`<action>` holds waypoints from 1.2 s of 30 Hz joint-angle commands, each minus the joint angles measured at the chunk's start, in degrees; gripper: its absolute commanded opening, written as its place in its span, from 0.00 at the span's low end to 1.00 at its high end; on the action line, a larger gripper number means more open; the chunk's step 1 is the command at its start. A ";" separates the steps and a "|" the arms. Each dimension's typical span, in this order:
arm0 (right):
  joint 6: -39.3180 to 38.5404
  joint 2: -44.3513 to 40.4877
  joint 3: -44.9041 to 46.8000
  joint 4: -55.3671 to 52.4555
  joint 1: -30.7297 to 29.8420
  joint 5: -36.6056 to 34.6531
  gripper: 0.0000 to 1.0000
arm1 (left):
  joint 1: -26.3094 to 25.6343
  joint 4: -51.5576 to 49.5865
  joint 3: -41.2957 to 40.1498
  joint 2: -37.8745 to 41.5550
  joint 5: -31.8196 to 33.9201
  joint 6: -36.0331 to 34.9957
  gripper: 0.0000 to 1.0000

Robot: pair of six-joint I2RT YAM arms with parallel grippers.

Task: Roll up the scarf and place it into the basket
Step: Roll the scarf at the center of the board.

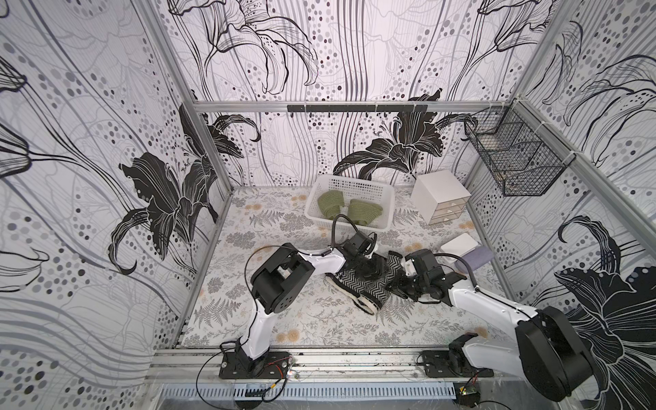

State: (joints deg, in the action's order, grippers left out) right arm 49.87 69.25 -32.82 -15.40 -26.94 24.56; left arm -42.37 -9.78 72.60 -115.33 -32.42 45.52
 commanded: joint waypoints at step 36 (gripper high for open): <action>-15.48 13.98 -25.73 -44.13 -1.10 -6.11 0.32 | -9.47 -1.01 -8.12 6.32 6.48 -1.19 0.00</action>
State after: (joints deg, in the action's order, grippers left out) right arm 34.79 86.65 -59.13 -57.43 -27.73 19.05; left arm -52.84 -11.79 65.71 -108.36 -28.51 42.37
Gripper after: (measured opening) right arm 0.266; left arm 0.053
